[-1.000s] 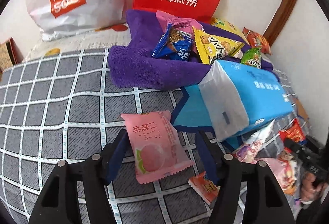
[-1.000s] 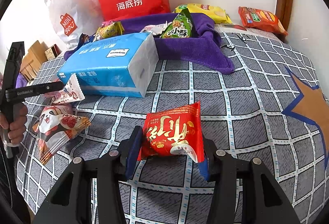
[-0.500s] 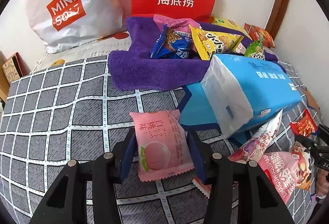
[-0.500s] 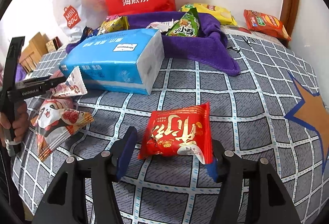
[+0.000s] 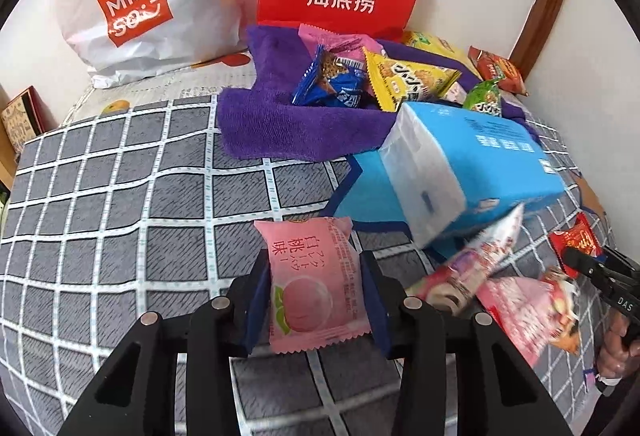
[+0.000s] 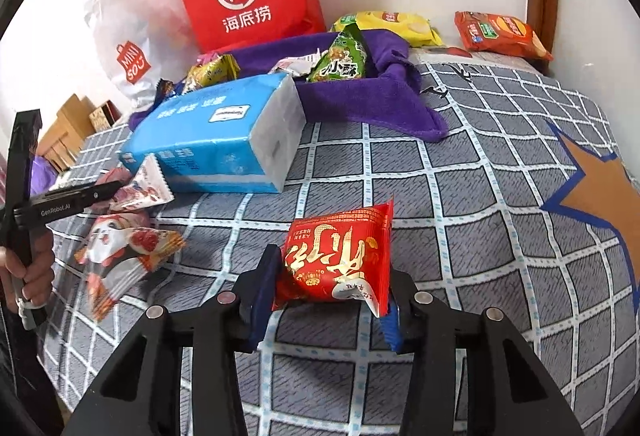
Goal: Organize snacks
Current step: 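Carry the red packet and pink packet over the purple towel with both tools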
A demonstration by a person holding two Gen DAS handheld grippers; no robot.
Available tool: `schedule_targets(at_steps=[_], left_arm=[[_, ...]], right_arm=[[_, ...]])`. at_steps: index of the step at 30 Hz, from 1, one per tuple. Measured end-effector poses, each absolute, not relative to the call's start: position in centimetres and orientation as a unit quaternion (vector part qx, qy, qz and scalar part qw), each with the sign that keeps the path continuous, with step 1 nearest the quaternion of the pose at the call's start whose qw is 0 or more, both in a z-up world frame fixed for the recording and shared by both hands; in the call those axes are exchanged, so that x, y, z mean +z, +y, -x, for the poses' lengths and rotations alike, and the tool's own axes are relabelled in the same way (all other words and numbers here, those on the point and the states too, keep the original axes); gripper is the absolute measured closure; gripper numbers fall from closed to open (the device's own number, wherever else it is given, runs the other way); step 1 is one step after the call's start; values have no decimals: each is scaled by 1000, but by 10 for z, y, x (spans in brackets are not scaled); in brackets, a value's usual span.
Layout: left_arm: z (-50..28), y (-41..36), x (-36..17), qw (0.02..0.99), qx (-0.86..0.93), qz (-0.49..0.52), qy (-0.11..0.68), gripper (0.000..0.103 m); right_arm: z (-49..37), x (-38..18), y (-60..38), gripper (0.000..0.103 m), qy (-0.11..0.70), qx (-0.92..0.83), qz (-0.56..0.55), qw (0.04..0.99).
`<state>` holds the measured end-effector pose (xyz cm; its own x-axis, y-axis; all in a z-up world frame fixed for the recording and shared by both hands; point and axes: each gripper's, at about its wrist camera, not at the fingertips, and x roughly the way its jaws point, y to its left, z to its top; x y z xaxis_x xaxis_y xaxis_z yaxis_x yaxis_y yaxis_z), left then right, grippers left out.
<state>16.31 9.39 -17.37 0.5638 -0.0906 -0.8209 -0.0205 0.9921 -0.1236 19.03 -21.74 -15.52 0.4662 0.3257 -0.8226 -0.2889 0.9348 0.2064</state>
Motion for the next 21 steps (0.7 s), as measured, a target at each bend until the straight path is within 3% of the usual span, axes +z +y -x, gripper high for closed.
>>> schedule_targets(at_steps=[21], left_arm=[[-179,64,-68,898,-106,95,416,63]], right_arm=[[-238,-45,-164,58,416,206,4,886]])
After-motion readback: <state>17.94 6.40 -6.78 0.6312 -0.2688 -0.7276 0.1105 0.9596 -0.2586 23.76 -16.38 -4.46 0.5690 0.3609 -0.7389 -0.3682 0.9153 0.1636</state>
